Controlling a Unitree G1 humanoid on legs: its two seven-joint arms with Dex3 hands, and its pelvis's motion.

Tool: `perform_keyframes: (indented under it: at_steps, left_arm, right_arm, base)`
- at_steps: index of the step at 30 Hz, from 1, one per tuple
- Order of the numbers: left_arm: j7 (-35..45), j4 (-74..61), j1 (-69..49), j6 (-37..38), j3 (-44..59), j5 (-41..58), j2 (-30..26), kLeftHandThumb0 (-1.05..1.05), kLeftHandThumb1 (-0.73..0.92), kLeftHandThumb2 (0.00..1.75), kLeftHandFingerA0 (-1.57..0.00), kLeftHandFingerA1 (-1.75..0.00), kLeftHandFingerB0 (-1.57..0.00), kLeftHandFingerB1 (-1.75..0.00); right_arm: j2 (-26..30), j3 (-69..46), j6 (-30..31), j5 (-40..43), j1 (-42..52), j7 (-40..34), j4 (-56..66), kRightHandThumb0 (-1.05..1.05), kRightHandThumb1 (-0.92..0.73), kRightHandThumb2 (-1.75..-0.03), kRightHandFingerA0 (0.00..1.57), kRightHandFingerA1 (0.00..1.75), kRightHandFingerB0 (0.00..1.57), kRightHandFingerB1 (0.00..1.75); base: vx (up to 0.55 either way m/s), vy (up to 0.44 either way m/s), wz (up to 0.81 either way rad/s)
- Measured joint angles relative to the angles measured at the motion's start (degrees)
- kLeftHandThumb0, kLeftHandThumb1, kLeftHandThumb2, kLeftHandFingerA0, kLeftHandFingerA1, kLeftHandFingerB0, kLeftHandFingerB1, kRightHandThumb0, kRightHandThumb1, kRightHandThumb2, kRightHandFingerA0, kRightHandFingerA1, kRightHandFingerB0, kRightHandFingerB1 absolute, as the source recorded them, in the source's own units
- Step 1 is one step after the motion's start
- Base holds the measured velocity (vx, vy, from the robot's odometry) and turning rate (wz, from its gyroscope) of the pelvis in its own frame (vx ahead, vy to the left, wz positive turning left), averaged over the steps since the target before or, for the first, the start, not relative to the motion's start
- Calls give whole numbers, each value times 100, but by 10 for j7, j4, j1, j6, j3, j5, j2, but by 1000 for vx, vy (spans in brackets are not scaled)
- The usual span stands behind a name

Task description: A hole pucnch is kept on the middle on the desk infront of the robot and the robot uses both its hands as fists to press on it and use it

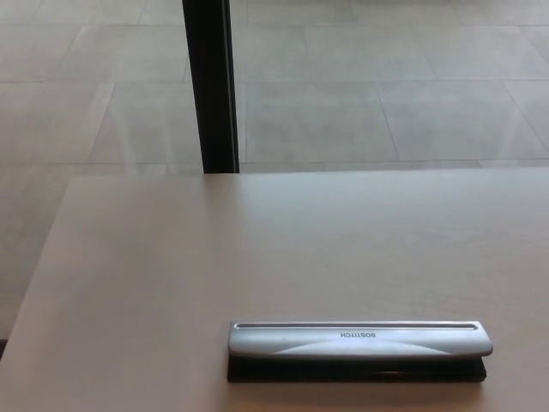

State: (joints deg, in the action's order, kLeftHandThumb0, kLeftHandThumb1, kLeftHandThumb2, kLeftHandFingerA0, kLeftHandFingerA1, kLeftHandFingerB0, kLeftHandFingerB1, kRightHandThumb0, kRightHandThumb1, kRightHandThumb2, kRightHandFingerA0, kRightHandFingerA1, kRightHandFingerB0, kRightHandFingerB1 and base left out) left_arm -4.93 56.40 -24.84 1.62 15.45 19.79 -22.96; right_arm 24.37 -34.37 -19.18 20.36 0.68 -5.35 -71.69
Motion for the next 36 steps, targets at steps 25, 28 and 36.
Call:
perform_keyframes:
  at_steps: [25,28,36]
  left_arm:
    - [35,-77,-20,15,41,-36,10,-52,37,54,-91,-80,-82,-68]
    - [37,-69,-12,15,45,-39,9,-54,36,54,-96,-86,-85,-69]
    - [42,-73,-10,12,55,-41,10,-51,38,58,-96,-85,-77,-71]
  right_arm:
    - [-5,38,5,-23,-10,28,-7,-55,-53,-71,79,92,54,69]
    - [-6,42,6,-25,-15,27,-8,-53,-55,-71,75,87,54,68]
    - [-6,46,6,-30,-17,27,-7,-51,-53,-73,85,89,55,68]
  base:
    - [0,0,0]
    - [0,0,0]
    - [0,0,0]
